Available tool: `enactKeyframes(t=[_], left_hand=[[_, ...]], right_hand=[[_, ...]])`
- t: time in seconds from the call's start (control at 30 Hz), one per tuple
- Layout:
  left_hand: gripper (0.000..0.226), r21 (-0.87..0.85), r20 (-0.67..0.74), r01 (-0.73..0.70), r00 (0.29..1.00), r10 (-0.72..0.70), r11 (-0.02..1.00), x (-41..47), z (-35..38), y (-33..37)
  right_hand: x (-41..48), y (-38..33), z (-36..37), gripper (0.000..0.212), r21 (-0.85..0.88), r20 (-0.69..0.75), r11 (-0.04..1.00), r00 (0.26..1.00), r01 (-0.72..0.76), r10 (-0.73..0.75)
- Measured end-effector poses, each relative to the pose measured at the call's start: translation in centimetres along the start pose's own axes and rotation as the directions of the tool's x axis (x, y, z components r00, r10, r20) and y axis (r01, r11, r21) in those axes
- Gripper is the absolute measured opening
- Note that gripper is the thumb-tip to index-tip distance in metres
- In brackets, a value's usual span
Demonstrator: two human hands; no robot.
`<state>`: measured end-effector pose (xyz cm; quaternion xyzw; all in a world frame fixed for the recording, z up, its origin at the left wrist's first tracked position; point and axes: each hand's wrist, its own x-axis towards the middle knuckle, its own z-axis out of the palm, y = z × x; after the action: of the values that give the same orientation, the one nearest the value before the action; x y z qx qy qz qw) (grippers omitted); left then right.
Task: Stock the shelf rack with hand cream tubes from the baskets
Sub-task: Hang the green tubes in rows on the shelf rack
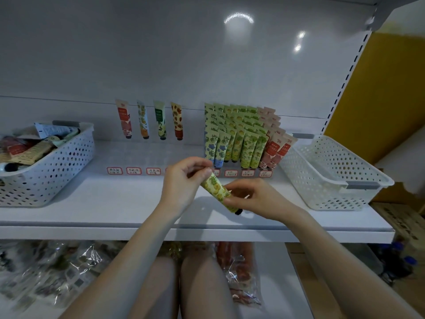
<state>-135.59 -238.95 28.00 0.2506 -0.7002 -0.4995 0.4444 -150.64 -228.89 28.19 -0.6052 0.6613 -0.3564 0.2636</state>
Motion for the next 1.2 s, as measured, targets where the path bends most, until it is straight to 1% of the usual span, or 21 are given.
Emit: enactKeyframes(t=[0.07,0.17,0.23,0.27,0.3,0.33,0.37,0.4,0.43,0.5,0.53,0.63,0.77,0.87,0.97,1.2], left_hand=[[0.028,0.011,0.042,-0.031,0.999,0.031,0.999,0.3,0.5,0.2],[0.022,0.005,0.062,-0.034,0.998,0.034,0.999,0.9,1.3,-0.1],[0.015,0.043,0.033,-0.035,0.999,0.034,0.998,1.2,1.7,-0.9],[0.017,0.129,0.027,-0.04,0.999,0.037,0.991,1.3,1.7,-1.6],[0.022,0.262,0.046,-0.047,0.998,0.036,0.964,1.4,1.7,-2.4],[0.029,0.414,0.094,-0.059,0.995,0.022,0.908,1.3,1.8,-3.4],[0.034,0.547,0.157,-0.084,0.988,-0.004,0.833,1.3,1.8,-4.4],[0.035,0.641,0.216,-0.117,0.976,-0.032,0.758,1.1,1.9,-5.3],[0.032,0.7,0.263,-0.158,0.964,-0.047,0.696,1.0,2.2,-6.1],[0.023,0.763,0.315,-0.215,0.947,-0.06,0.61,0.6,2.5,-7.4],[0.025,0.775,0.316,-0.222,0.947,-0.06,0.592,0.5,2.5,-7.8],[0.03,0.771,0.313,-0.241,0.95,-0.021,0.589,0.6,2.4,-8.5],[0.036,0.76,0.307,-0.255,0.951,0.015,0.598,0.7,2.4,-9.1],[0.03,0.767,0.296,-0.258,0.954,0.033,0.587,0.7,2.4,-9.4],[0.027,0.775,0.285,-0.255,0.958,0.04,0.579,0.7,2.5,-9.7],[0.028,0.785,0.281,-0.26,0.958,0.051,0.562,0.7,2.5,-9.6]], right_hand=[[0.3,0.1,0.1,0.013,-0.093,-0.002,0.995,1.0,0.021,-0.021],[0.5,0.6,-0.5,0.012,-0.16,-0.045,0.987,0.999,-0.018,0.011],[0.8,1.1,-1.3,0.013,-0.181,-0.143,0.982,0.989,-0.049,0.024],[1.0,1.5,-1.9,0.011,-0.164,-0.215,0.983,0.976,-0.081,0.044],[1.1,1.6,-2.5,0.008,-0.129,-0.289,0.985,0.955,-0.113,0.072],[1.5,1.8,-3.2,0.009,-0.082,-0.364,0.986,0.925,-0.145,0.106],[1.9,1.9,-3.7,0.012,-0.036,-0.434,0.986,0.891,-0.162,0.131],[2.4,2.0,-4.2,0.014,-0.008,-0.493,0.986,0.859,-0.165,0.14],[3.0,2.0,-4.6,0.013,0.006,-0.532,0.987,0.835,-0.158,0.137],[4.3,1.8,-4.6,0.011,-0.004,-0.578,0.99,0.808,-0.141,0.113],[5.1,1.8,-4.4,0.012,-0.03,-0.595,0.989,0.798,-0.143,0.097],[6.8,1.6,-3.6,0.013,-0.103,-0.619,0.98,0.782,-0.171,0.072],[8.5,1.9,-2.3,0.014,-0.135,-0.606,0.974,0.793,-0.181,0.063],[9.3,2.2,-1.5,0.014,-0.132,-0.598,0.98,0.8,-0.147,0.04],[9.7,2.5,-1.0,0.019,-0.142,-0.577,0.974,0.814,-0.177,0.064],[10.3,2.8,-0.7,0.014,-0.213,-0.547,0.945,0.832,-0.247,0.094]])
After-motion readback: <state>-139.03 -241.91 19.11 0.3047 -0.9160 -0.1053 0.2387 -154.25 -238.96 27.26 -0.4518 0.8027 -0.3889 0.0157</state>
